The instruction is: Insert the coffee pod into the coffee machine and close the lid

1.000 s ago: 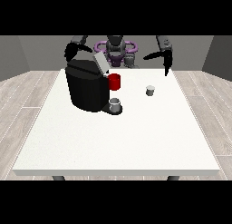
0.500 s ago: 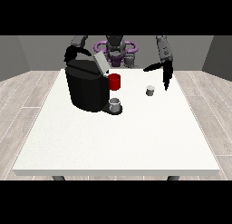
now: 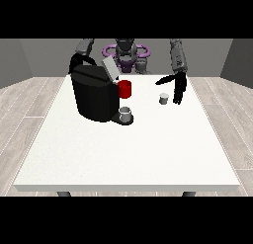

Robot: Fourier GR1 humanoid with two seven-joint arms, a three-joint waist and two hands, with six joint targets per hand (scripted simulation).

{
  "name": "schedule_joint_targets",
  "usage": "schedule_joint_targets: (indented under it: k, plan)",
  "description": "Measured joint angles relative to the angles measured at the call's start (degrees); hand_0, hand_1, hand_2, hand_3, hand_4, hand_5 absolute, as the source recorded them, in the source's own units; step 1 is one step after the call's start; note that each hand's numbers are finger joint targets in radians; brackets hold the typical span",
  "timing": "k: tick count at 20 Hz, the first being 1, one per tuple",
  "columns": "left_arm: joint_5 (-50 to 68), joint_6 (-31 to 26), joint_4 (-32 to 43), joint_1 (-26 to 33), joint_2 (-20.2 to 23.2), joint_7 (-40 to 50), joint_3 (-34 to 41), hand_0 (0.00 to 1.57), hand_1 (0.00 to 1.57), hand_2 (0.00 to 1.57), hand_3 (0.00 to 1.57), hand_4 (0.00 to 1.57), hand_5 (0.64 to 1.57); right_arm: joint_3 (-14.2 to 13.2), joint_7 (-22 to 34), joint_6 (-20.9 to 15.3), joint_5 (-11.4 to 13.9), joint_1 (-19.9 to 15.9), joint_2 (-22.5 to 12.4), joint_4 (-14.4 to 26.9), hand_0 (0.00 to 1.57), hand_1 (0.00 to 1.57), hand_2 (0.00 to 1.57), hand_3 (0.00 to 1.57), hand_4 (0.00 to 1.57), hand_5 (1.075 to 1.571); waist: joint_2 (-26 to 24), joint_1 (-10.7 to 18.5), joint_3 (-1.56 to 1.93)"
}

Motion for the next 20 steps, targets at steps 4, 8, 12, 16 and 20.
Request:
schedule_joint_targets:
  k: [4,8,12,16,20]
  plan:
    - [-2.19,0.57,2.70,-1.51,0.08,0.51,-0.60,0.81,0.81,0.85,0.50,0.00,1.571,-0.33,-1.10,-1.09,0.78,-0.39,0.32,2.99,0.00,0.00,0.00,0.00,0.41,1.571,-0.26,0.62,0.02]
    - [-5.19,1.41,5.50,-1.66,1.01,-0.51,-1.66,0.63,0.63,0.76,0.49,0.00,1.571,-0.17,-1.25,-1.71,1.49,-0.17,0.47,3.78,0.00,0.00,0.00,0.00,0.39,1.571,-0.53,0.45,0.01]
    - [-8.64,2.54,7.81,-2.20,1.38,-0.85,-3.29,0.54,0.54,0.69,0.44,0.00,1.571,0.23,0.30,-1.90,1.50,-0.76,0.86,3.70,0.00,0.00,0.00,0.00,0.47,1.571,-1.05,0.00,0.01]
    - [-11.61,5.15,10.49,-3.55,2.24,-2.95,-3.67,0.67,0.67,0.81,0.55,0.00,1.571,1.50,0.62,-2.62,2.14,-0.92,1.43,2.84,0.00,0.00,0.00,0.00,0.52,1.571,0.01,-0.95,-0.01]
    - [-13.65,8.80,12.27,-4.51,1.61,-5.41,-3.54,0.69,0.69,0.85,0.65,0.29,1.571,0.90,-0.05,-2.29,1.80,-1.26,1.02,3.35,0.00,0.00,0.00,0.00,0.49,1.571,0.59,-1.00,0.01]
